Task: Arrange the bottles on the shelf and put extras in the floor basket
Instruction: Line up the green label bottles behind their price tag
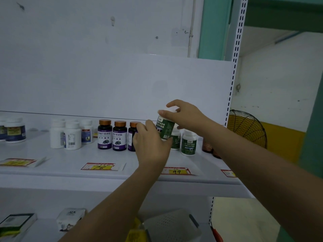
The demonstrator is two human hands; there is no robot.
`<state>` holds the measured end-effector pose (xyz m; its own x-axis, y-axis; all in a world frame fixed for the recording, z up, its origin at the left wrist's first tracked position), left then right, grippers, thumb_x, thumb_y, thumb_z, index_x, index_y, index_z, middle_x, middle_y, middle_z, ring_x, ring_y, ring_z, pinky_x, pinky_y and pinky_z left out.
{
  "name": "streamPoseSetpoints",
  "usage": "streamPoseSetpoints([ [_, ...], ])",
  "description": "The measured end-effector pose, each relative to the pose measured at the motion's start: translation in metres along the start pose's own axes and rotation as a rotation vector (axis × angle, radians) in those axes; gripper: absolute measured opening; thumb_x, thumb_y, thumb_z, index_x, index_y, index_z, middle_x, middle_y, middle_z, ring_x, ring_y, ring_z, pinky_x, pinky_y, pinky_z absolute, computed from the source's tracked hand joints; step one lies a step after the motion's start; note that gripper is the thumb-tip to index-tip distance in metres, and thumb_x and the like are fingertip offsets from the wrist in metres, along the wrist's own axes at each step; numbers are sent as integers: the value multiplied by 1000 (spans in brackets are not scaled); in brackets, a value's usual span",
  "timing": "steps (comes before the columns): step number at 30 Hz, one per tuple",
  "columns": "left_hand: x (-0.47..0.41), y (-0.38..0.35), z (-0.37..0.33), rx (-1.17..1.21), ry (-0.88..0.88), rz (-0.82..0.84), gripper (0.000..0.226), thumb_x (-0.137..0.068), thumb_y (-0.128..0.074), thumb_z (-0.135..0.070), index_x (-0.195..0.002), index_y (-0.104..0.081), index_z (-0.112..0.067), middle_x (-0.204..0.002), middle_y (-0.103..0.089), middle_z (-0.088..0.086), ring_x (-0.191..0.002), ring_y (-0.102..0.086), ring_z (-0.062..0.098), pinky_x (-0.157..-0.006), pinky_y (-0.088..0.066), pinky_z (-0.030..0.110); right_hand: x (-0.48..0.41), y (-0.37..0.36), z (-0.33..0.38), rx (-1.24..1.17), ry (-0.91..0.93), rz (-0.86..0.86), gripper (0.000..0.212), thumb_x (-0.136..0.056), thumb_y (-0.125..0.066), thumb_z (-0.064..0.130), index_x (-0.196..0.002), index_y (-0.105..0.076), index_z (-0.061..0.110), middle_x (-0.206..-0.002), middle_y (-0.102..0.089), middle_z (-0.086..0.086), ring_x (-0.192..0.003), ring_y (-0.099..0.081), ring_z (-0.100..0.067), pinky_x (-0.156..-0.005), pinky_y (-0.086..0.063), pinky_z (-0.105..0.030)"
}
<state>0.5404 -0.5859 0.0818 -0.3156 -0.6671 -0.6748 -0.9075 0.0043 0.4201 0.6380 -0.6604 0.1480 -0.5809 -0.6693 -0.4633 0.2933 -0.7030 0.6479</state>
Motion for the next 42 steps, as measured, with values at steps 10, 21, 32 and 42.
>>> streamPoseSetpoints([
  [10,-13,-23,9,108,-18,200,54,-82,-68,-43,-124,-45,-17,-119,-57,1,-113,-54,21,-97,-45,42,-7,1,11,-58,110,-17,36,-86,-67,31,-120,-55,29,-118,-57,-3,-102,-58,-16,-88,-52,-31],
  [21,-38,-2,6,446,-79,140,47,-81,-71,-15,-120,-45,-13,-102,-55,-3,-93,-53,16,-74,-44,27,26,-10,39,32,588,-171,44,-76,-77,16,-115,-58,17,-113,-58,8,-104,-55,-6,-90,-50,-21],
  [32,-33,-15,-19,753,154,421,43,-81,-64,-50,-106,-58,-15,-87,-67,-3,-83,-58,2,-71,-39,21,-24,28,-5,-303,-159,-128,29,-86,-65,40,-98,-65,14,-91,-68,-5,-75,-66,-16,-65,-57,-27],
  [42,-25,-32,-16,454,84,452,76,-77,-72,-44,-137,-34,-16,-115,-63,5,-100,-57,18,-81,-43,32,-26,22,-23,-202,-171,-13,32,-83,-71,32,-103,-57,11,-99,-65,-9,-88,-67,-21,-77,-58,-34],
])
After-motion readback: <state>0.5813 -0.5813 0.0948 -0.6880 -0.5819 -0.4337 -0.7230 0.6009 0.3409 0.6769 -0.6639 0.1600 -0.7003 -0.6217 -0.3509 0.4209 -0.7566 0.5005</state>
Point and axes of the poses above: each hand's wrist, its own x-axis away from the middle knuckle, its own y-axis out of the back of the hand, z = x × y, the point moved 9 cm from there along -x, towards the middle knuckle
